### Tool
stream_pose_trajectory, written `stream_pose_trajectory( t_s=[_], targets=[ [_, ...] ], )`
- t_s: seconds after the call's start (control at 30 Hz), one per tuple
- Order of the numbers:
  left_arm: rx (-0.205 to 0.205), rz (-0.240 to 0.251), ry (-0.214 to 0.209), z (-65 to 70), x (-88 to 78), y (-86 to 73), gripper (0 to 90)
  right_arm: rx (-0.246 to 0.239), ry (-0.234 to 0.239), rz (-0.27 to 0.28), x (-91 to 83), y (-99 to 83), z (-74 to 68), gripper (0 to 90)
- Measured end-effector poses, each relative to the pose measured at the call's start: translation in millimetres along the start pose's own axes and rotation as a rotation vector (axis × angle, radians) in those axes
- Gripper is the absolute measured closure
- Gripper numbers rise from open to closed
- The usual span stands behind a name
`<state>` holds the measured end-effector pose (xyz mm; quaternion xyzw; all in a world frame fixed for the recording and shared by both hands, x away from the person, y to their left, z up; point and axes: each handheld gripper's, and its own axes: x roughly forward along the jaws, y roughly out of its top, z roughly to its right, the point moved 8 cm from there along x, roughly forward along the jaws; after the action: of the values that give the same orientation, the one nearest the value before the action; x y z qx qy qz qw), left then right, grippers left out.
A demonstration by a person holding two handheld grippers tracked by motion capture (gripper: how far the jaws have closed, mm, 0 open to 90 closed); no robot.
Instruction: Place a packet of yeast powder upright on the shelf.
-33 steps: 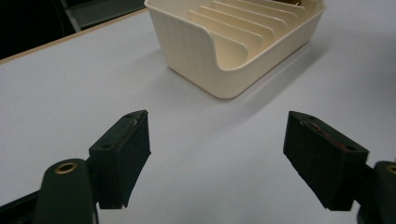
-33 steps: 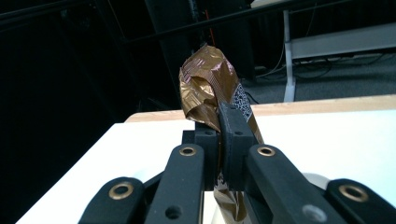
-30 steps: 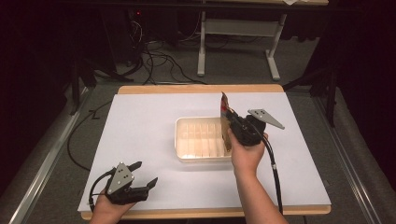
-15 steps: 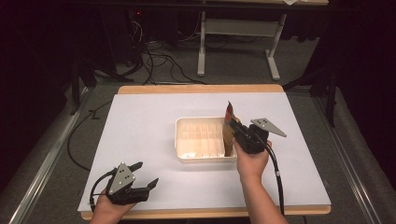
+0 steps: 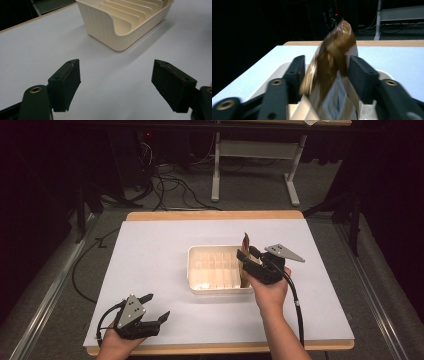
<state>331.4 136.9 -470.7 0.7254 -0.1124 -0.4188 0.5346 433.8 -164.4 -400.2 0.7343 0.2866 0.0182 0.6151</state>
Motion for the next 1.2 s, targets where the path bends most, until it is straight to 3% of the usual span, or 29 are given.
stream_pose_trajectory(
  t_s=[0.1,0.17,0.37,0.77,0.97,1.07,1.2],
  targets=[
    [-0.001,0.001,0.0,0.0,-0.2,0.1,23.5,-0.024,-0.005,-0.005,-0.2,1.0,-1.6,34.9],
    [0.0,0.0,-0.001,-0.1,-0.1,0.1,23.5,-0.037,-0.011,-0.016,-1.5,1.0,-3.4,24.1],
    [0.005,-0.003,-0.001,-0.4,0.9,0.2,23.5,-0.065,-0.01,-0.038,-8.6,-2.7,-4.6,16.0],
    [-0.021,0.019,0.0,-3.4,-3.1,2.8,23.5,-0.088,0.017,-0.047,-36.9,-11.6,2.5,15.8],
    [-0.03,0.02,0.006,-5.8,-3.7,2.6,23.5,-0.112,0.024,-0.045,-67.7,-19.3,18.5,17.0],
    [-0.037,0.021,0.007,-7.0,-3.6,2.2,23.5,-0.121,0.026,-0.046,-75.1,-22.2,22.8,19.2],
    [-0.038,0.019,0.007,-6.0,-2.9,1.8,23.5,-0.142,-0.004,-0.059,-93.1,-33.1,38.9,20.4]
  ],
)
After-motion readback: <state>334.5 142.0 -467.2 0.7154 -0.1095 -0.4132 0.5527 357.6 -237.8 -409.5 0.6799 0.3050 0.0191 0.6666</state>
